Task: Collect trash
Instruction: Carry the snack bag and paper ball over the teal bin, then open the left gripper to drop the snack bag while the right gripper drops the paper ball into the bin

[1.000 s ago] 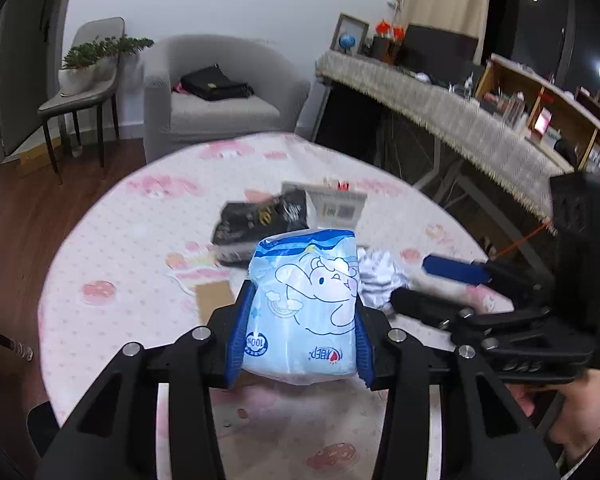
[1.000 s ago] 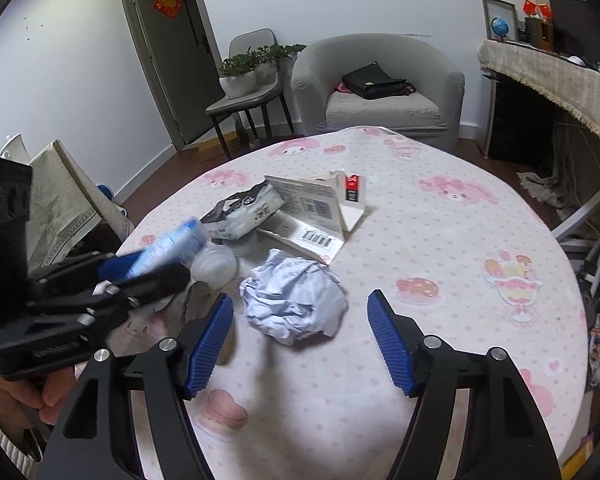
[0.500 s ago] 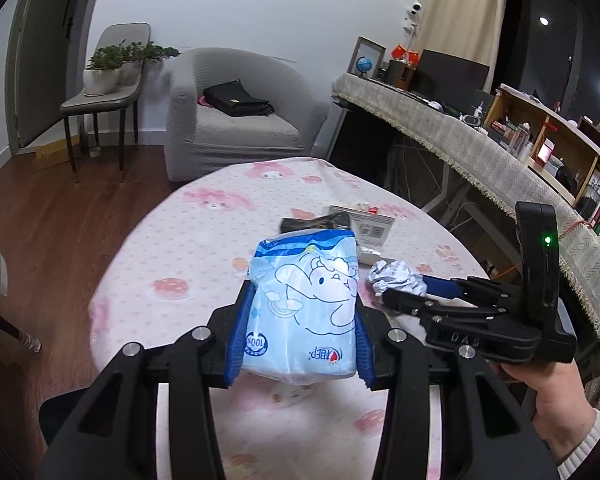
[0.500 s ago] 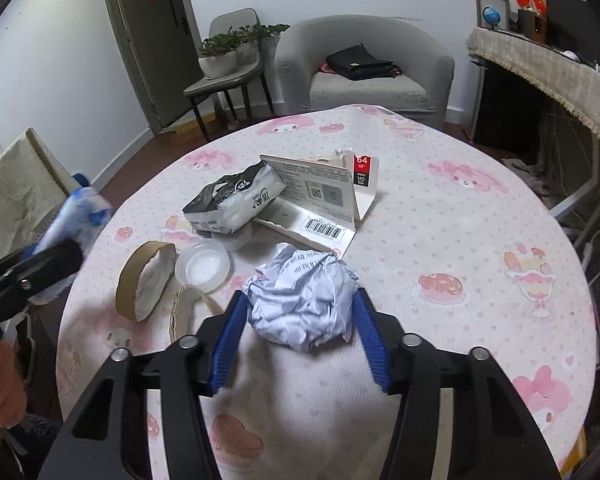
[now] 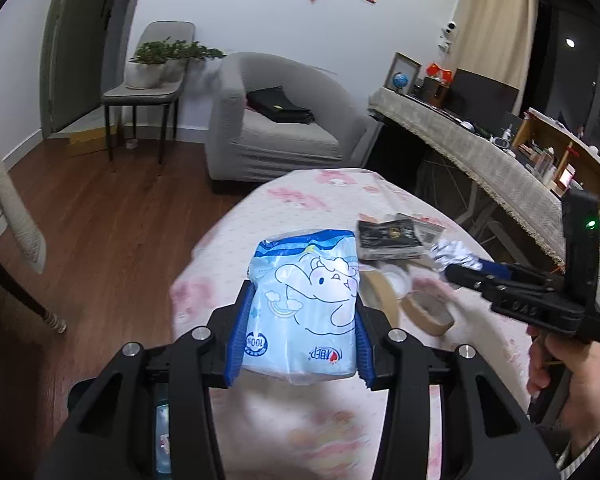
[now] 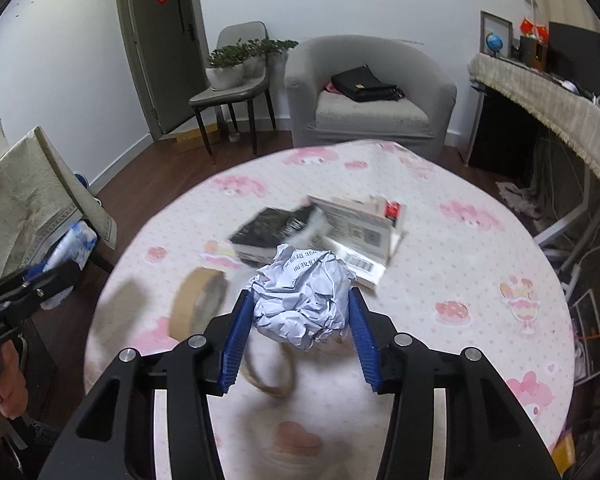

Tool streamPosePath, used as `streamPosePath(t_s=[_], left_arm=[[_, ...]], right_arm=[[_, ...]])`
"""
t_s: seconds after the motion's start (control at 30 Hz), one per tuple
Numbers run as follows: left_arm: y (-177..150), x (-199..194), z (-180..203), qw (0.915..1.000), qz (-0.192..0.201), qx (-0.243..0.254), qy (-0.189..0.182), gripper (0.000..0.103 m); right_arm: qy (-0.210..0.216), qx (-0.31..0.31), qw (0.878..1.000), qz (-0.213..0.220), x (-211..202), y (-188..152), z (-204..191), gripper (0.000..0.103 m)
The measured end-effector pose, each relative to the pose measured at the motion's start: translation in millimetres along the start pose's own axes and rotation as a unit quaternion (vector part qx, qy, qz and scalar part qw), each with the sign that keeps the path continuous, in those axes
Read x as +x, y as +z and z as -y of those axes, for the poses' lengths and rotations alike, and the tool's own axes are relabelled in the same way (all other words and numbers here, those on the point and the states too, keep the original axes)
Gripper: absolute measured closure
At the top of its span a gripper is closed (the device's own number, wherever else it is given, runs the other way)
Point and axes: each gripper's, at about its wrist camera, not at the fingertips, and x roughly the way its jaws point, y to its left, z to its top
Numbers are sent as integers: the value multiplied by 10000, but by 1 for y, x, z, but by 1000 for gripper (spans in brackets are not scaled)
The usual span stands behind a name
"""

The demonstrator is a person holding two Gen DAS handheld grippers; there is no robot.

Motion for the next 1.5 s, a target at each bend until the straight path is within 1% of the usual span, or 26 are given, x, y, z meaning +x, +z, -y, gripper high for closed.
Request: streamPosePath(t_s=[0.07, 0.13, 0.37, 0.63, 0.77, 0.9, 1.07, 1.17, 1.27, 1.37, 1.43, 1.5], left_arm=[[-3, -5, -11, 9999, 1, -69, 86, 56], [-7, -10, -23, 9995, -37, -139, 277, 56], [-27, -16, -65, 9964, -262, -431, 674, 56], [-53, -21, -113, 9898, -551, -731, 1095, 56], [-70, -19, -133, 9853, -772, -832, 1276, 55], [-85, -12, -150, 9805, -1056, -990, 1326, 55], [-104, -4, -165, 9753, -1382, -1078, 1343, 54], [-119, 6, -172, 9699, -1698, -1042, 1397, 54], [-131, 11, -178, 9655, -1898, -1015, 1466, 53], [-142, 12, -186, 9611, -2066, -1039, 1508, 42], [-146, 8, -193, 9593, -2099, -1083, 1545, 39], [-146, 2, -198, 9597, -2055, -1119, 1554, 37]], right_arm=[[41, -68, 10000, 7, 0, 3, -10, 54], [109, -129, 9999, 8, 0, 5, -21, 54], [387, -408, 9984, 24, 2, 12, -65, 54], [848, -663, 9942, -18, 10, 17, -119, 54], [1062, -836, 9908, -94, 15, 17, -148, 54], [1245, -965, 9873, -189, 21, 18, -176, 54], [1377, -1122, 9835, -353, 31, 13, -204, 54], [1442, -1229, 9808, -455, 37, 10, -221, 54], [1494, -1311, 9785, -553, 42, 7, -236, 54], [1539, -1399, 9759, -653, 48, 4, -250, 54], [1557, -1468, 9742, -716, 53, 1, -259, 54], [1566, -1515, 9730, -765, 56, -1, -266, 54]])
